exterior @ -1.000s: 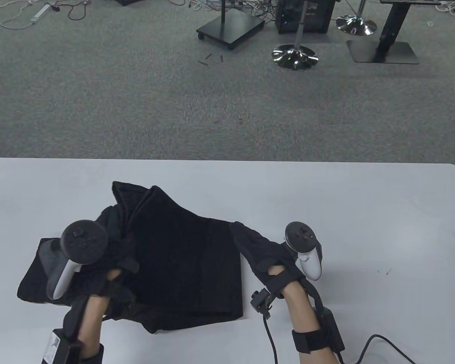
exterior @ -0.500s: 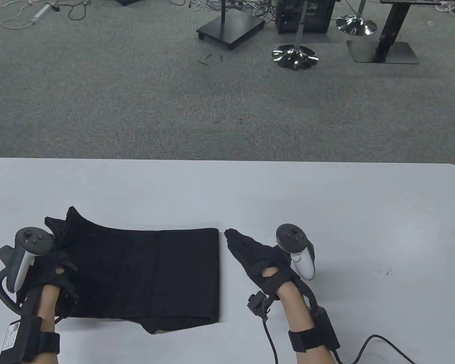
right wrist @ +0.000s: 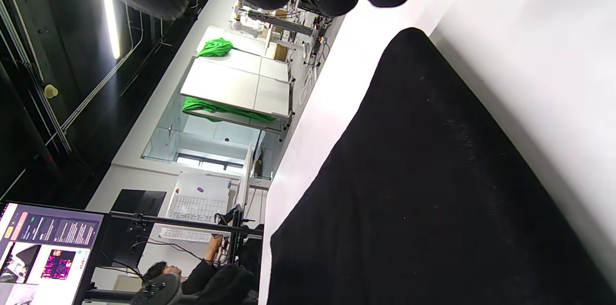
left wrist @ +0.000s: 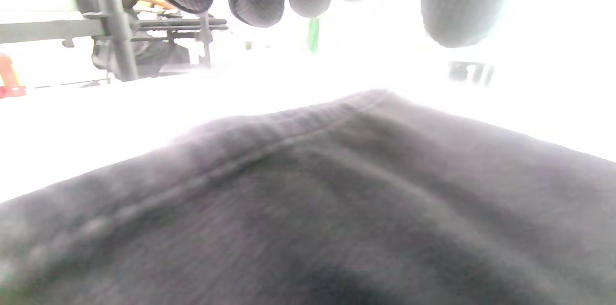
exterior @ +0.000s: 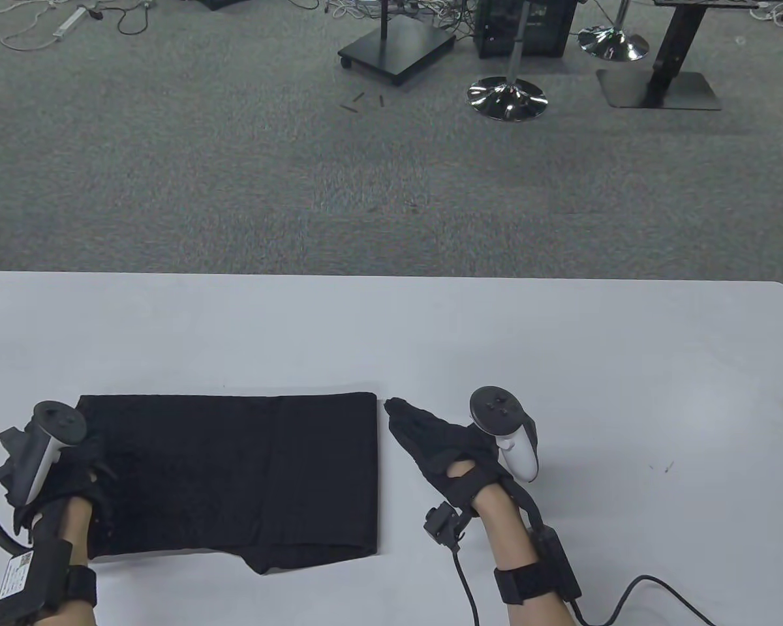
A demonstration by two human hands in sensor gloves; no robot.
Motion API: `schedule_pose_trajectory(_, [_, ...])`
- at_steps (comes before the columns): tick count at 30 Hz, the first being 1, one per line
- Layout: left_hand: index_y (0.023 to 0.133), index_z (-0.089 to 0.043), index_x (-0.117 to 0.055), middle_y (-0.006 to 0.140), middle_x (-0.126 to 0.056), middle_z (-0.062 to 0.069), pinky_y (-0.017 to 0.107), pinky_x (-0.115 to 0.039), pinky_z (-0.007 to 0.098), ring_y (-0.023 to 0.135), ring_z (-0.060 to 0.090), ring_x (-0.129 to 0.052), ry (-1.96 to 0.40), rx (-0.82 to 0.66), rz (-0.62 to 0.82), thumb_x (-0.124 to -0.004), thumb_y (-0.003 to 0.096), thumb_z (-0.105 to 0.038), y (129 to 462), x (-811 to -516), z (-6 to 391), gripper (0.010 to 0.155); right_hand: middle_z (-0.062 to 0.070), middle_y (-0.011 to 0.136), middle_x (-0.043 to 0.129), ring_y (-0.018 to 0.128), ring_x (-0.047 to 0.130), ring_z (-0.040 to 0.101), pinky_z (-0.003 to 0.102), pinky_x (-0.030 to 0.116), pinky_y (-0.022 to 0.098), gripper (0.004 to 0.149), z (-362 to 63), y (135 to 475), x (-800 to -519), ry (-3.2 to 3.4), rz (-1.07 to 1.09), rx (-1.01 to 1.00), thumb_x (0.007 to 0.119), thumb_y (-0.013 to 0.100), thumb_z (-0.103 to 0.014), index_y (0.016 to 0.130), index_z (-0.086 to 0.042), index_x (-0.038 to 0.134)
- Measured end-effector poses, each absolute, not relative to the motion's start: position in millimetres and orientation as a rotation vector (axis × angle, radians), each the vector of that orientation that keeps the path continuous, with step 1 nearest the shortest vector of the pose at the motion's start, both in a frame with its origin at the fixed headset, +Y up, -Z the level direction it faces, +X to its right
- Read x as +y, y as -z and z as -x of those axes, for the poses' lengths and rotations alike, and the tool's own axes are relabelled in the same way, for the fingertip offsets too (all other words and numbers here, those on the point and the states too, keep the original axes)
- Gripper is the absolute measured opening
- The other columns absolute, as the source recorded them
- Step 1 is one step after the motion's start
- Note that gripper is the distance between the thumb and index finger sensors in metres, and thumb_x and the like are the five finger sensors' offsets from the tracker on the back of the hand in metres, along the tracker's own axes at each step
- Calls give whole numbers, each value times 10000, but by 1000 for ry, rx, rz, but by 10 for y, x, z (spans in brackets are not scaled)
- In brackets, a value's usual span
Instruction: Fold trousers
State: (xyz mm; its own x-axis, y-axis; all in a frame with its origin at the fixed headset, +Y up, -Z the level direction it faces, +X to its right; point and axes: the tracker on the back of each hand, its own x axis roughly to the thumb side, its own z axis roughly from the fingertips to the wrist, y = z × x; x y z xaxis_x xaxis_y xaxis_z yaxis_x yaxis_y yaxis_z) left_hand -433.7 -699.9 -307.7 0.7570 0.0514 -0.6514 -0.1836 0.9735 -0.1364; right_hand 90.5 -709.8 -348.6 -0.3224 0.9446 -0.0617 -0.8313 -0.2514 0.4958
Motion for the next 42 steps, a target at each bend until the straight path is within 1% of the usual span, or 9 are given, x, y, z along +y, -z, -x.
schedule_pose_trajectory(5, [1183, -349, -341, 1239, -364, -77, 847, -491, 605, 1209, 315, -469, -246, 527, 126, -683, 502, -706, 3196, -6792, 3878, 841, 98, 1131, 486, 1025, 504, 441, 647, 457, 718, 621, -912, 3484, -7152, -1932, -207, 529, 627, 551, -570, 1071, -258, 492])
schedule_pose_trajectory(9, [1188, -388, -329, 1252, -311, -110, 857, -457, 612, 1230, 300, -398, -308, 338, 130, -676, 492, -750, 3330, -6736, 3291, 858, 85, 1141, 461, 1034, 488, 437, 644, 453, 721, 641, -934, 3492, -7223, -1971, -137, 519, 631, 548, -575, 1073, -247, 465])
schedule_pose_trajectory(15, [1193, -426, -334, 1260, -258, -142, 868, -416, 615, 1247, 270, -325, -378, 104, 184, -672, 513, -746, 3409, -6919, 2396, 824, 67, 1170, 340, 1068, 406, 429, 643, 451, 724, 654, -949, 3523, -7376, -1980, -80, 545, 637, 547, -578, 1078, -259, 425])
schedule_pose_trajectory(17, [1197, -431, -330, 1264, -236, -153, 874, -393, 618, 1252, 266, -296, -389, 54, 217, -661, 528, -747, 3413, -6997, 2178, 810, 72, 1169, 323, 1067, 396, 434, 643, 446, 725, 662, -953, 3532, -7419, -1981, -66, 553, 638, 547, -579, 1079, -258, 410])
schedule_pose_trajectory(20, [1194, -436, -340, 1261, -223, -165, 875, -363, 623, 1251, 259, -265, -406, 12, 217, -664, 530, -739, 3410, -7082, 1922, 799, 80, 1166, 294, 1064, 385, 437, 637, 438, 729, 692, -954, 3544, -7471, -1985, -45, 555, 635, 546, -582, 1078, -236, 359])
schedule_pose_trajectory(25, [1192, -428, -333, 1260, -224, -161, 874, -360, 624, 1250, 257, -264, -392, -10, 179, -664, 529, -735, 3369, -7122, 1766, 802, 102, 1153, 334, 1047, 427, 439, 636, 440, 727, 697, -946, 3545, -7526, -2008, -12, 539, 641, 542, -579, 1073, -221, 365])
schedule_pose_trajectory(31, [1191, -413, -344, 1258, -258, -147, 870, -382, 620, 1244, 262, -314, -393, -2, 116, -666, 528, -728, 3318, -7062, 1866, 802, 109, 1134, 412, 1019, 499, 430, 622, 477, 720, 688, -844, 3514, -7594, -2059, 1, 531, 652, 538, -571, 1069, -218, 394])
schedule_pose_trajectory(38, [1186, -403, -368, 1254, -280, -136, 863, -392, 624, 1237, 274, -326, -482, 26, 105, -678, 523, -714, 3285, -7085, 2017, 795, 107, 1092, 535, 955, 627, 410, 582, 578, 684, 671, -556, 3438, -7675, -2246, -66, 583, 661, 534, -566, 1065, -230, 427])
schedule_pose_trajectory(42, [1185, -397, -383, 1253, -300, -131, 861, -399, 625, 1234, 277, -344, -484, 29, 99, -682, 523, -707, 3276, -7094, 2048, 789, 97, 1071, 584, 919, 683, 391, 561, 615, 666, 669, -401, 3425, -7710, -2348, -52, 590, 675, 535, -550, 1064, -231, 417])
